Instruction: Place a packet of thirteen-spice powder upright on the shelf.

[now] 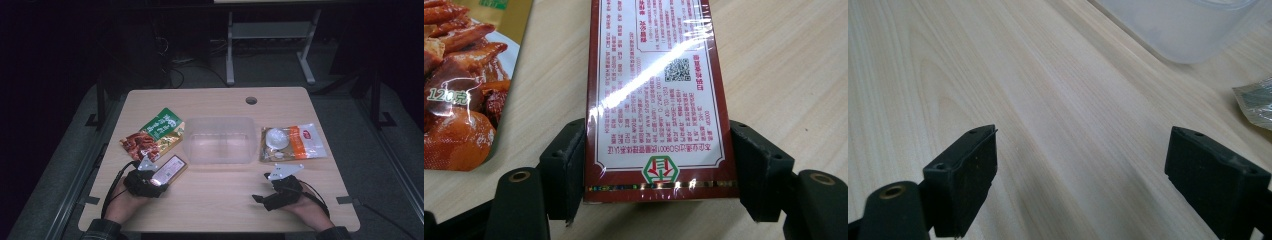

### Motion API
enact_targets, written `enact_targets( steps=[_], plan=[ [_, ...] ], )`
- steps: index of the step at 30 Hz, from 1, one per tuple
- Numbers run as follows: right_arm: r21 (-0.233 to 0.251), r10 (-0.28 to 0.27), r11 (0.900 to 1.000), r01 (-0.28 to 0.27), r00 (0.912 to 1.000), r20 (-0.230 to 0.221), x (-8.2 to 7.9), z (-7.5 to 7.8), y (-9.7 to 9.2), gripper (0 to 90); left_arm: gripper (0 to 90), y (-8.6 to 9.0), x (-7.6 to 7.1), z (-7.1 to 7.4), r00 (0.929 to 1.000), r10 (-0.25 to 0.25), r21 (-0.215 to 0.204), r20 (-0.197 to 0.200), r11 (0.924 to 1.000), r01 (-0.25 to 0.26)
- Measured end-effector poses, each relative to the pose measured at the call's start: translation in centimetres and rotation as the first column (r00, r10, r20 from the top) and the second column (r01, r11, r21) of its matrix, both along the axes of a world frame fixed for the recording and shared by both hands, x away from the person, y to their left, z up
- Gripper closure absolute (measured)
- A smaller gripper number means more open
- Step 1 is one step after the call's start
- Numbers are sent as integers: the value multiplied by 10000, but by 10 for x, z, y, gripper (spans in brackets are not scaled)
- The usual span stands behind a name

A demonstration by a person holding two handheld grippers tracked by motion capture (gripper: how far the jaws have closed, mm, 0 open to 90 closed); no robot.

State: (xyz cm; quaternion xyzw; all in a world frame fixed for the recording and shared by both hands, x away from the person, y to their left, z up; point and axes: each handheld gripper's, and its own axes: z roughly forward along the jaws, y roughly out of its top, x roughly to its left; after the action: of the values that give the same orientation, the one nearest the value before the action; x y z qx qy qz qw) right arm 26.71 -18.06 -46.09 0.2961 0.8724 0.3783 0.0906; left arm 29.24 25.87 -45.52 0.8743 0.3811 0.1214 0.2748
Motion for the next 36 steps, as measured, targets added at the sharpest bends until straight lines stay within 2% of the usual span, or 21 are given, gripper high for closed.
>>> enact_targets(
  steps=[8, 9, 12, 15, 16, 17, 18, 22, 23, 24, 25, 28, 29, 30, 31, 34, 35, 36],
  plan=[
    [25, 33, 10000, -33, 10000, 7, 0, 0, -1, 100, 317, 4, -6, 11, 9975, -703, -455, 0, 9965, 702],
    [29, 59, 10000, -59, 10000, -51, 0, 1, -1, 96, 317, 5, -7, 12, 9972, -744, -680, -24, 9949, 741],
    [115, 164, 9998, -163, 9998, -111, -1, 4, -2, 79, 317, 7, -9, 15, 9948, -1020, -967, -6, 9901, 1014],
    [292, 327, 9991, -323, 9994, -144, -2, 8, -4, 83, 317, 8, -9, 19, 9890, -1475, -1181, 45, 9821, 1470],
    [342, 375, 9987, -368, 9991, -200, -2, 8, -3, 83, 318, 8, -10, 19, 9874, -1585, -1367, -27, 9781, 1567],
    [348, 538, 9980, -530, 9983, -213, -3, 8, -3, 83, 318, 7, -12, 21, 9848, -1737, -1726, -24, 9701, 1706],
    [348, 538, 9980, -530, 9983, -213, -3, 8, -3, 83, 318, 7, -12, 21, 9848, -1737, -1726, -24, 9701, 1706],
    [360, 801, 9962, -797, 9967, -91, -4, 10, -1, 84, 318, 4, -14, 24, 9744, -2245, -2144, 69, 9515, 2208],
    [443, 846, 9955, -840, 9964, -116, -5, 11, -1, 85, 318, 1, -14, 27, 9675, -2519, -2435, 233, 9371, 2499],
    [443, 846, 9955, -840, 9964, -116, -5, 11, -1, 85, 318, 1, -14, 27, 9675, -2519, -2435, 233, 9371, 2499],
    [481, 858, 9952, -851, 9962, -133, -5, 11, -1, 85, 318, -1, -15, 27, 9652, -2604, -2629, 253, 9298, 2577],
    [656, 1067, 9922, -1058, 9942, -110, -5, 12, -2, 93, 318, -9, -17, 30, 9534, -2978, -2853, 476, 9107, 2987],
    [722, 1111, 9913, -1100, 9938, -103, -5, 13, -2, 101, 318, -12, -17, 31, 9466, -3171, -2839, 591, 9037, 3204],
    [903, 1211, 9887, -1198, 9926, -97, -5, 14, -3, 101, 318, -18, -17, 32, 9386, -3388, -2901, 654, 8935, 3427],
    [903, 1211, 9887, -1198, 9926, -97, -5, 14, -3, 101, 318, -18, -17, 32, 9386, -3388, -2901, 654, 8935, 3427],
    [1112, 1427, 9836, -1420, 9898, 14, -5, 17, -2, 100, 318, -27, -14, 35, 9200, -3809, -2848, 921, 8752, 3909],
    [1264, 1563, 9797, -1557, 9877, 57, -4, 18, -2, 100, 318, -34, -12, 36, 9115, -3977, -2934, 1050, 8634, 4105],
    [1264, 1563, 9797, -1557, 9877, 57, -4, 18, -2, 100, 318, -34, -12, 36, 9115, -3977, -2934, 1050, 8634, 4105]
  ],
)
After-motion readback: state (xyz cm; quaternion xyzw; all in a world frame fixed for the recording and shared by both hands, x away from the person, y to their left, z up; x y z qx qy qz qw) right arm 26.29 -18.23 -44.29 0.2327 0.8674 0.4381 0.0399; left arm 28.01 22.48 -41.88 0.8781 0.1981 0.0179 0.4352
